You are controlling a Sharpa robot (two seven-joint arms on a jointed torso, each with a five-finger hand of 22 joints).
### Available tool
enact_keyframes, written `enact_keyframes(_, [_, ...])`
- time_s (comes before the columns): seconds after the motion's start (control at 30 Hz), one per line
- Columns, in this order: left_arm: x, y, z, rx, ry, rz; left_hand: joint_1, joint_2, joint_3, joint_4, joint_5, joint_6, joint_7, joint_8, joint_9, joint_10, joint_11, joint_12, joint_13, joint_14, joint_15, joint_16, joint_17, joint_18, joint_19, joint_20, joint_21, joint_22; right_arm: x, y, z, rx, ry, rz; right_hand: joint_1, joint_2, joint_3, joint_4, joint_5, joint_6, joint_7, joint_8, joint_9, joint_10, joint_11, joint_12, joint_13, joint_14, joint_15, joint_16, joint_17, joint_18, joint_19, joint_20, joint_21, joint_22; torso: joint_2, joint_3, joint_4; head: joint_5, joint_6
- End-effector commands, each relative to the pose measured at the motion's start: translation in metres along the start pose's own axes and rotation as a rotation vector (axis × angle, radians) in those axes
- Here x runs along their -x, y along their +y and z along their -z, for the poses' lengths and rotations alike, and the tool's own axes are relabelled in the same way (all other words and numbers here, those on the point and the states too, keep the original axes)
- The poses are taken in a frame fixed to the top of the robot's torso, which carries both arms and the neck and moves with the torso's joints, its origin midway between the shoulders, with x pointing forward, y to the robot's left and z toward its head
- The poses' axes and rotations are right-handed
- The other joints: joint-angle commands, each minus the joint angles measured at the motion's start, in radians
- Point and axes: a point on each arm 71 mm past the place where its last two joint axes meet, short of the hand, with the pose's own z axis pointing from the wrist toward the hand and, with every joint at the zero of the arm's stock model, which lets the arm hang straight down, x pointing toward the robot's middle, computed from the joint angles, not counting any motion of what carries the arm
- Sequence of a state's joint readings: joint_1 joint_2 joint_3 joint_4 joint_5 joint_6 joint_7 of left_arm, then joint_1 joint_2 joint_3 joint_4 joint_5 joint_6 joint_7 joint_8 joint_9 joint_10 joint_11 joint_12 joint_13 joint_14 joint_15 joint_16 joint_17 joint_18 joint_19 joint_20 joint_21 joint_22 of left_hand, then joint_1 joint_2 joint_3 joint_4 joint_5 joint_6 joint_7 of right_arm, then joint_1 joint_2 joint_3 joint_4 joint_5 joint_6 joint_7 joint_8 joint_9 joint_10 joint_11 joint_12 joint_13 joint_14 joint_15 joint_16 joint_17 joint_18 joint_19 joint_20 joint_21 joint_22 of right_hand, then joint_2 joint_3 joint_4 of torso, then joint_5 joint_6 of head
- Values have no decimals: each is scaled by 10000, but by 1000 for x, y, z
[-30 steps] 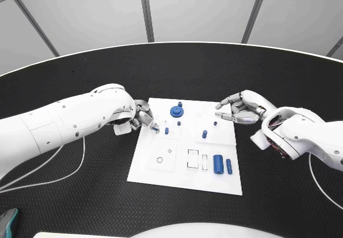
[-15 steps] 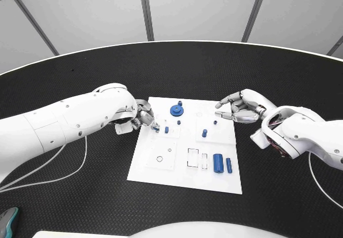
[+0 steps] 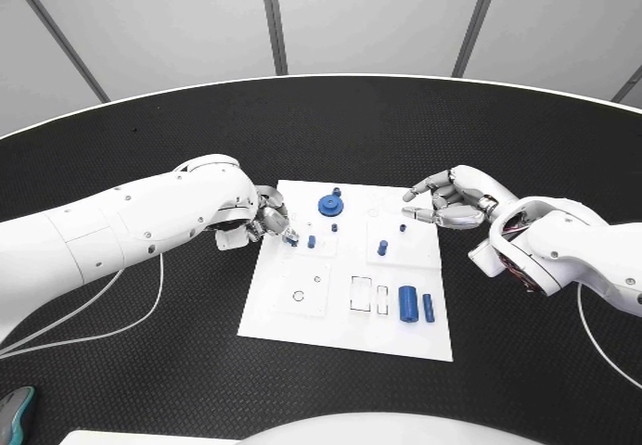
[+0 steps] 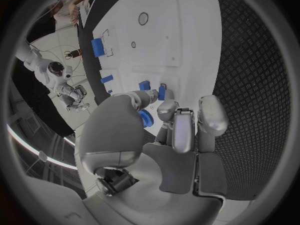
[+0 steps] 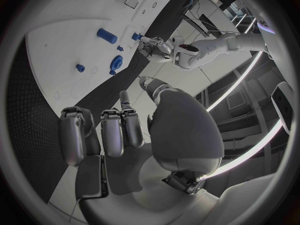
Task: Assemble the parts on the task board
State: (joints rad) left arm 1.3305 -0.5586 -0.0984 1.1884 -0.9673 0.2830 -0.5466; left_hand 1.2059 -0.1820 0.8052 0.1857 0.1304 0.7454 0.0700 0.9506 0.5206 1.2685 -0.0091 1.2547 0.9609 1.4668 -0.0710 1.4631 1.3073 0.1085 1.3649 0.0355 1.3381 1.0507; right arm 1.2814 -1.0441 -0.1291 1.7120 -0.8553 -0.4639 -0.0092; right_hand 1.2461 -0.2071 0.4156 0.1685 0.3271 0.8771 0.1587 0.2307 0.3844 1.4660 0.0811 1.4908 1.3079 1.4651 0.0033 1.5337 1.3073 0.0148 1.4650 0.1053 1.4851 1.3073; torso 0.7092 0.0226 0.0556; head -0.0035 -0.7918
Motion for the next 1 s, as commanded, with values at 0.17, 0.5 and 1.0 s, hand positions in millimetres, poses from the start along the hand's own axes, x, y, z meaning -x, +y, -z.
enact_keyframes(0.17, [0, -1, 0, -2, 58, -42, -29, 55, 1131, -1220, 52, 87, -34, 47, 15, 125, -21, 98, 75, 491, -21, -45, 439, -91, 60, 8, 64, 10, 0, 0, 0, -2, 3, -1, -2, 107, -14, 8, 62, 0, -1, 66, -1, 397, -89, -18, 1873, 797, -70, -19, 1455, 184, 408, -61, -38, 1195, -7, -1, -8, 9, -28])
enact_keyframes(0.5, [0, -2, -1, -1, 24, -31, -42, 35, 1131, -1238, 50, 96, -38, 50, 15, 129, -24, 96, 67, 491, -24, -44, 440, -91, 60, 6, 66, 12, 0, 0, 1, 2, 5, -4, -8, 113, -11, 12, 78, 4, -2, 79, -1, 406, -91, -7, 1883, 801, -72, -16, 1468, 184, 410, -63, -39, 1197, -1, -3, 2, -8, -54])
enact_keyframes(1.0, [-2, -2, -1, 80, 231, -169, -64, -18, 1126, -1298, 44, 125, -51, 60, 16, 214, -35, 167, 195, 491, -31, -46, 438, -95, 66, 1, 75, 32, 0, 0, 1, -12, 14, -4, -8, 113, -11, 12, 78, 4, -2, 79, -1, 406, -91, -7, 1883, 801, -72, -16, 1468, 184, 410, -63, -39, 1197, -7, -2, -2, -10, -121])
